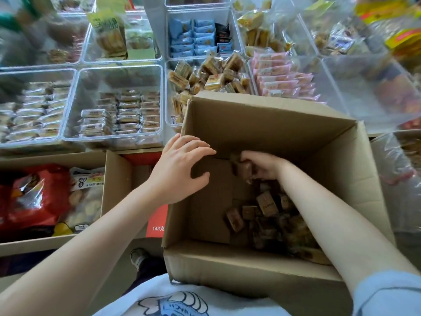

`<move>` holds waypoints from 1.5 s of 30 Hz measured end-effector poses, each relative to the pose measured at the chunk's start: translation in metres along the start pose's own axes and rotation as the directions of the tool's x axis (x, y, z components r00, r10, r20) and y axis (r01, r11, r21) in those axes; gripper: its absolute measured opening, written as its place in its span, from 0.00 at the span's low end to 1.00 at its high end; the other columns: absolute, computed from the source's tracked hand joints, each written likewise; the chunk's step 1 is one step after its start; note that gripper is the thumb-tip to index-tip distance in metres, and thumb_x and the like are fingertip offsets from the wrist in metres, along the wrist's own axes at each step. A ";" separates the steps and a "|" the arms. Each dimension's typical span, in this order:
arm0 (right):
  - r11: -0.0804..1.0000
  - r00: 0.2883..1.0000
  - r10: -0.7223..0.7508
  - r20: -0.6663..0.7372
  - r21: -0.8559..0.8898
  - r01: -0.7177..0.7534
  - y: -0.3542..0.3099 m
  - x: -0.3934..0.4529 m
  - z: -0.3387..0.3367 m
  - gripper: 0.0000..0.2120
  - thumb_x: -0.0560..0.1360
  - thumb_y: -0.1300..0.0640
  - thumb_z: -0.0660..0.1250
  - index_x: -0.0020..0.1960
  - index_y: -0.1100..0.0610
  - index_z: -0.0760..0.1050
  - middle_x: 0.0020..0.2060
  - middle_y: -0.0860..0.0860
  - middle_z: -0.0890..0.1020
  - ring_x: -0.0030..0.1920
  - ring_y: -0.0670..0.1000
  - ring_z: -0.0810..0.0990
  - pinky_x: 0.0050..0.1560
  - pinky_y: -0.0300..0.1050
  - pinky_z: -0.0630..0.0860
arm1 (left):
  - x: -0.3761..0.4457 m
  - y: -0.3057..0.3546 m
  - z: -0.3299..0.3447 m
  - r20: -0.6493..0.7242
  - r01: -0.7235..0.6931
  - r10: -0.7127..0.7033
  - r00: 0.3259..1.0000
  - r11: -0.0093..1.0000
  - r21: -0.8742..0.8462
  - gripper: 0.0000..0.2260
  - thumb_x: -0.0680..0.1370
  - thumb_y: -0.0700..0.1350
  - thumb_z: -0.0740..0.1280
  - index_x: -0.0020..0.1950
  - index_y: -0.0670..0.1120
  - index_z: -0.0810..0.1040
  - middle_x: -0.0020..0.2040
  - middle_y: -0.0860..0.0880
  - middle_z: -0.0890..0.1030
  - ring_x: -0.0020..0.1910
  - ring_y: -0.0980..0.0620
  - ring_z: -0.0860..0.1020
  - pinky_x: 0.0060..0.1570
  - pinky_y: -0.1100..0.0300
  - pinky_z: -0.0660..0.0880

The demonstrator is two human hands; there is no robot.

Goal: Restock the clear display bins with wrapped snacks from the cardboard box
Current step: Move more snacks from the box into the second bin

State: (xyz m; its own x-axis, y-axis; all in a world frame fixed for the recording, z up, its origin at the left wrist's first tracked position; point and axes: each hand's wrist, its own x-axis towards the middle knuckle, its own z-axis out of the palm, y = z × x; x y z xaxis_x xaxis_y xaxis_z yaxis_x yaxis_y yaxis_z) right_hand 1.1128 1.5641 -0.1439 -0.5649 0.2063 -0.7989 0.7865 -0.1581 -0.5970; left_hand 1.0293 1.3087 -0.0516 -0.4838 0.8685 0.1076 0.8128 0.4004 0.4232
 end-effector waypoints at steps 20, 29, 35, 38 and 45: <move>0.874 0.829 -0.433 0.355 0.390 0.289 -0.158 -0.111 0.168 0.20 0.83 0.50 0.60 0.71 0.59 0.71 0.63 0.62 0.80 0.63 0.61 0.80 0.63 0.58 0.77 | -0.022 -0.085 -0.079 -0.460 0.018 -0.184 0.868 0.940 -0.342 0.34 0.71 0.57 0.71 0.73 0.42 0.68 0.67 0.45 0.73 0.67 0.48 0.71 0.67 0.47 0.71; 0.868 0.902 -0.432 0.030 -0.260 0.424 -0.216 -0.014 0.294 0.16 0.80 0.55 0.69 0.65 0.58 0.74 0.52 0.57 0.85 0.45 0.55 0.86 0.50 0.56 0.82 | -0.069 -0.260 -0.098 -0.299 0.213 -0.298 0.906 0.934 -0.286 0.45 0.70 0.64 0.72 0.80 0.48 0.59 0.79 0.44 0.62 0.78 0.47 0.61 0.75 0.48 0.63; 0.811 0.837 -0.515 -0.186 -0.422 0.405 -0.256 0.076 0.348 0.11 0.79 0.58 0.68 0.59 0.48 0.72 0.48 0.49 0.81 0.44 0.50 0.81 0.46 0.48 0.81 | -0.086 -0.364 -0.077 -0.001 0.526 -0.530 0.848 0.841 -0.122 0.37 0.82 0.60 0.61 0.83 0.43 0.50 0.83 0.43 0.51 0.82 0.46 0.48 0.80 0.52 0.47; 0.744 0.797 -0.560 -0.224 -0.560 0.365 -0.278 0.118 0.367 0.13 0.79 0.55 0.66 0.63 0.48 0.73 0.55 0.51 0.79 0.54 0.53 0.79 0.58 0.52 0.76 | -0.096 -0.380 -0.059 0.098 0.520 -0.518 0.850 0.854 0.003 0.34 0.83 0.62 0.47 0.83 0.44 0.40 0.83 0.44 0.42 0.82 0.48 0.42 0.79 0.53 0.39; 0.474 0.893 -0.433 -0.120 -0.873 0.112 -0.294 0.192 0.404 0.21 0.82 0.55 0.58 0.75 0.50 0.66 0.69 0.58 0.65 0.63 0.60 0.74 0.59 0.48 0.70 | -0.101 -0.383 -0.043 0.045 0.496 -0.497 0.866 0.868 0.031 0.34 0.80 0.64 0.33 0.79 0.44 0.32 0.82 0.42 0.39 0.82 0.48 0.41 0.74 0.56 0.28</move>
State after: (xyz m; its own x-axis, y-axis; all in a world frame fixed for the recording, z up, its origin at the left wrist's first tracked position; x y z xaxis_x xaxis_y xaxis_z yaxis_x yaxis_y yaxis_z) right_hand 0.6726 1.2602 -0.1510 -0.8153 0.3688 -0.4463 0.5273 0.7914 -0.3093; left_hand 0.7529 1.0547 -0.1863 -0.8089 0.5665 -0.1574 0.4752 0.7875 0.3924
